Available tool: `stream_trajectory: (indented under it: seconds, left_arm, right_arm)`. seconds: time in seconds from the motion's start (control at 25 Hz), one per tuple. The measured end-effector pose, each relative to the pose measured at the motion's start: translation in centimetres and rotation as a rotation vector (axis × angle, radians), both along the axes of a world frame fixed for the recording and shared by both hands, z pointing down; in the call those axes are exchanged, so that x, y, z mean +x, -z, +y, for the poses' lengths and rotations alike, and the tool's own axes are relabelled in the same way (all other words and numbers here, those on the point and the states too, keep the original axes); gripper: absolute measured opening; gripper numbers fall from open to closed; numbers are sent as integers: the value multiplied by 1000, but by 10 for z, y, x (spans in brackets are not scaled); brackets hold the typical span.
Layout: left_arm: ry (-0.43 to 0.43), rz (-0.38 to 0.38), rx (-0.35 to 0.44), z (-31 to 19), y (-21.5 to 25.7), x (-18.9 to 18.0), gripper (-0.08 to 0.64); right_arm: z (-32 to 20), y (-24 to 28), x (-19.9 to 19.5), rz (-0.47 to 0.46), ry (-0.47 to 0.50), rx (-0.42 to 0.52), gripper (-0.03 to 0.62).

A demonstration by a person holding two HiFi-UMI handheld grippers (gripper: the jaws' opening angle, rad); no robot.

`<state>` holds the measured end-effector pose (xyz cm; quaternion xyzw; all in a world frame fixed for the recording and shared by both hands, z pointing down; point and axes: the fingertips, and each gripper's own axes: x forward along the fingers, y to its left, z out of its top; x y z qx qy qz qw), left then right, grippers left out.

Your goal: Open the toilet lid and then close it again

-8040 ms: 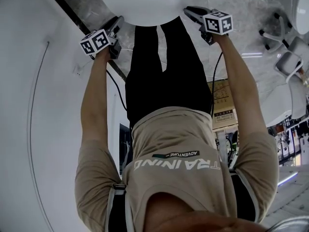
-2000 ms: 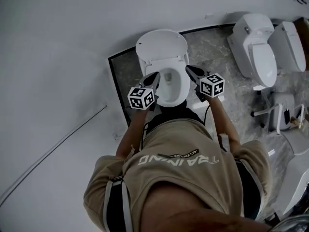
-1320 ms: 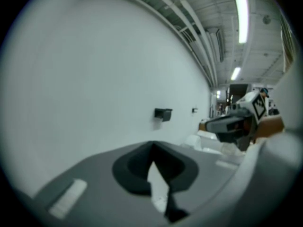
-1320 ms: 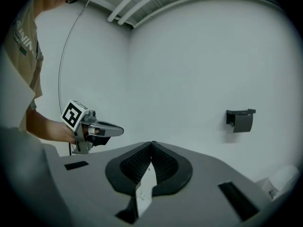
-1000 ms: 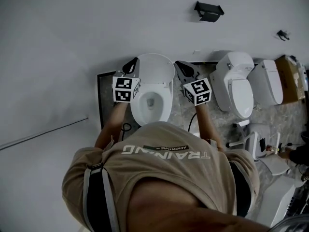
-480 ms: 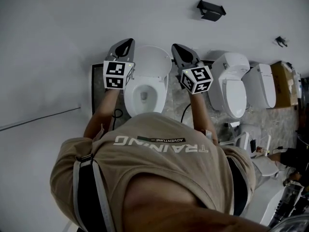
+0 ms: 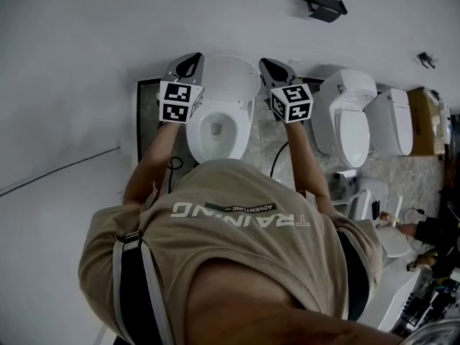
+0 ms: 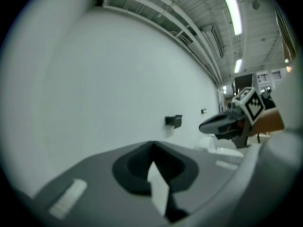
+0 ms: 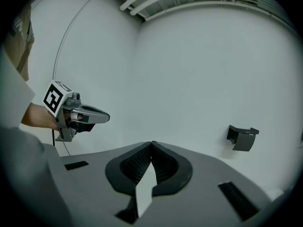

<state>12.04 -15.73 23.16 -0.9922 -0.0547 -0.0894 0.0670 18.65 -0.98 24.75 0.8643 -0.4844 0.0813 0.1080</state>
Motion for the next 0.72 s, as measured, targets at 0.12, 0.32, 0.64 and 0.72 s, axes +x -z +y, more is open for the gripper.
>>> stream_trajectory:
  seconds: [0.12, 0.32, 0.64, 0.72]
  left_arm:
    - [1, -72, -8, -10, -39, 21, 5]
    - [0, -213, -37, -27, -112, 52, 5]
    - [9, -403, -123, -46, -225, 100, 5]
    - [8, -438, -139, -47, -245, 107, 5]
  right_arm:
    - [-10, -28, 31, -23, 2, -57, 15]
    - [-24, -83, 80, -85, 10, -166, 15]
    - [-44, -186, 157, -230, 10, -293, 15]
    - [-49, -208, 167, -255, 26, -328, 15]
